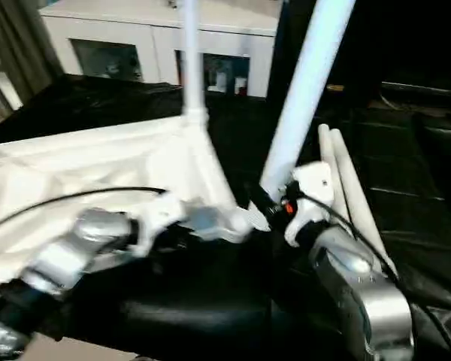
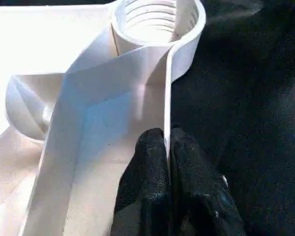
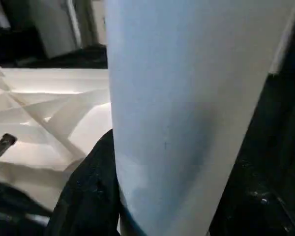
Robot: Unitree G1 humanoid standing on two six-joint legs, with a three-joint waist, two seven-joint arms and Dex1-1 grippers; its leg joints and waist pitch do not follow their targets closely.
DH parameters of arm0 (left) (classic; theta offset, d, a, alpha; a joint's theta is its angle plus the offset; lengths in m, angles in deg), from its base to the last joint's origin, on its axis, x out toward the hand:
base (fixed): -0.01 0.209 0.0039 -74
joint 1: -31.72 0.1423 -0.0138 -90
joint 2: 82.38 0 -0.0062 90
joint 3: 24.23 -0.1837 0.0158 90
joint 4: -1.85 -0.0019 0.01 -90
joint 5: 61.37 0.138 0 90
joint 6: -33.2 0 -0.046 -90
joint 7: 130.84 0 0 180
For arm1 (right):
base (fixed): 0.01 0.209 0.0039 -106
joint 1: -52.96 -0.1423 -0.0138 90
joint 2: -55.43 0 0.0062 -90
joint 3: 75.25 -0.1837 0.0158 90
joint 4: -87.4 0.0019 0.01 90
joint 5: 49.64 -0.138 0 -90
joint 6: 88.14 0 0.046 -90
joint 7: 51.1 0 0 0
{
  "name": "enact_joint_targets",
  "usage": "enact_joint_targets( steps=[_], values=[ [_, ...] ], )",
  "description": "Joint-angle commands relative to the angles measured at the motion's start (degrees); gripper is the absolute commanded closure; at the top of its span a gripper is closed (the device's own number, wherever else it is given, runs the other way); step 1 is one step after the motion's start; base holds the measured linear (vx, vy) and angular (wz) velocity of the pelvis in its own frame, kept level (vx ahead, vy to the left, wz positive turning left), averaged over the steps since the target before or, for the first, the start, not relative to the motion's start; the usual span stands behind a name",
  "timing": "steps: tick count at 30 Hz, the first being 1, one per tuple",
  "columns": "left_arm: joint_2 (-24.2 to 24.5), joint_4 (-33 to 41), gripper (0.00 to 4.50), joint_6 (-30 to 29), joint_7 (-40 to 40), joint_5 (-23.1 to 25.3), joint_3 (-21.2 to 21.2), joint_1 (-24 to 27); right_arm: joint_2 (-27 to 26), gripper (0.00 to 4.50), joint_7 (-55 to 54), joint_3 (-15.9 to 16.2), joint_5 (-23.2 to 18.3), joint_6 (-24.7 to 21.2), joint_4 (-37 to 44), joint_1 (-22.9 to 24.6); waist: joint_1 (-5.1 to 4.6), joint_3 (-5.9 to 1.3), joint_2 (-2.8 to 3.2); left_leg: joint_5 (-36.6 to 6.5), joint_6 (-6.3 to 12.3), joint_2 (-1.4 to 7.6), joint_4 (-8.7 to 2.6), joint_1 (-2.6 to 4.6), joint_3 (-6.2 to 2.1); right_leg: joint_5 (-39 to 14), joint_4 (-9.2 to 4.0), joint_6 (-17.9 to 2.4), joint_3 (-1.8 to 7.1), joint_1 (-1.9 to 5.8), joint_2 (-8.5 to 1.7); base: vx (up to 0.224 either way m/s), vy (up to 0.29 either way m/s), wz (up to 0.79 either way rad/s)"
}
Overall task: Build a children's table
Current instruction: Insert table leg to table base
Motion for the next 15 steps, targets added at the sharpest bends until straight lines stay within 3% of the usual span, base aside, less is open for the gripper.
enact_joint_targets(
  steps=[1, 4, 5, 7, 8, 10, 11, 15],
  values=[
    [2.75, 1.20, 4.50, 0.70, -0.15, 0.45, 4.38, -0.21, 0.58, 2.61, 1.59, -0.70, -1.29, -0.82, -1.82, -1.91, 0.75, -3.62, -0.34, -10.98, 0.14, 3.01, -4.79, 0.08, -1.12, -15.15, -4.27, -11.05, 2.03, 2.73, -4.09, 0.000, 0.000, 0.00],
    [4.35, 2.20, 4.50, 0.36, 0.64, -0.08, 5.04, 0.47, 1.24, 2.61, 3.26, -0.54, -1.67, -0.83, -4.95, -4.94, 1.05, -3.94, -0.31, -7.09, 1.03, 3.01, -4.39, 0.28, -0.78, -8.11, -3.64, -13.13, 2.02, 2.84, -4.00, 0.000, 0.000, 0.00],
    [4.22, 2.45, 4.50, 1.45, 0.84, -0.26, 4.63, 0.93, 1.27, 2.61, 4.61, -0.08, -1.98, -0.80, -7.49, -7.16, 1.30, -4.06, -0.61, -5.66, 1.67, 3.07, -4.28, 0.35, -0.62, -5.47, -3.39, -13.86, 1.96, 2.98, -3.95, 0.000, 0.000, 0.00],
    [3.95, 2.56, 4.50, 1.89, 0.92, -0.45, 4.43, 1.14, 1.17, 2.61, 5.24, 0.12, -2.23, -0.90, -8.62, -8.13, 1.72, -4.08, -0.37, -4.38, 2.32, 3.16, -4.18, 0.44, -0.51, -3.35, -3.16, -15.02, 1.91, 2.90, -4.06, 0.000, 0.000, 0.00],
    [2.20, 2.50, 4.50, 2.89, 0.39, -0.60, 3.65, 1.13, 1.42, 2.61, 7.61, 1.54, -2.46, -1.40, -11.44, -9.90, 1.68, -4.06, -1.10, -4.18, 2.65, 3.16, -4.18, 0.29, -0.39, -3.12, -3.15, -15.15, 1.91, 3.10, -4.05, 0.000, 0.000, 0.00],
    [1.02, 2.34, 4.50, 2.92, -0.13, -0.76, 3.34, 0.96, 1.92, 2.61, 9.27, 2.77, -2.36, -1.65, -12.99, -10.63, 2.52, -3.99, -0.69, -4.50, 2.83, 3.38, -4.13, 0.62, -0.27, -4.20, -3.17, -15.69, 1.93, 2.89, -4.20, 0.000, 0.000, 0.00],
    [0.50, 2.10, 4.50, 3.52, -0.21, -0.63, 2.83, 0.76, 2.29, 2.61, 10.02, 3.80, -1.45, -0.82, -14.53, -11.12, 3.06, -4.00, -0.81, -4.89, 2.66, 3.47, -4.10, 0.81, -0.16, -4.94, -3.19, -15.47, 1.99, 2.69, -4.24, 0.000, 0.000, 0.00],
    [-1.74, 1.14, 4.50, 4.78, -0.42, 0.13, 1.42, -0.26, 1.52, 2.61, 11.23, 5.14, 0.06, 1.72, -20.26, -14.34, 3.73, -3.84, -1.16, -6.12, 1.86, 3.47, -4.26, 0.68, -0.10, -7.88, -3.37, -14.40, 2.06, 2.71, -4.40, 0.000, 0.000, 0.00]
  ],
)
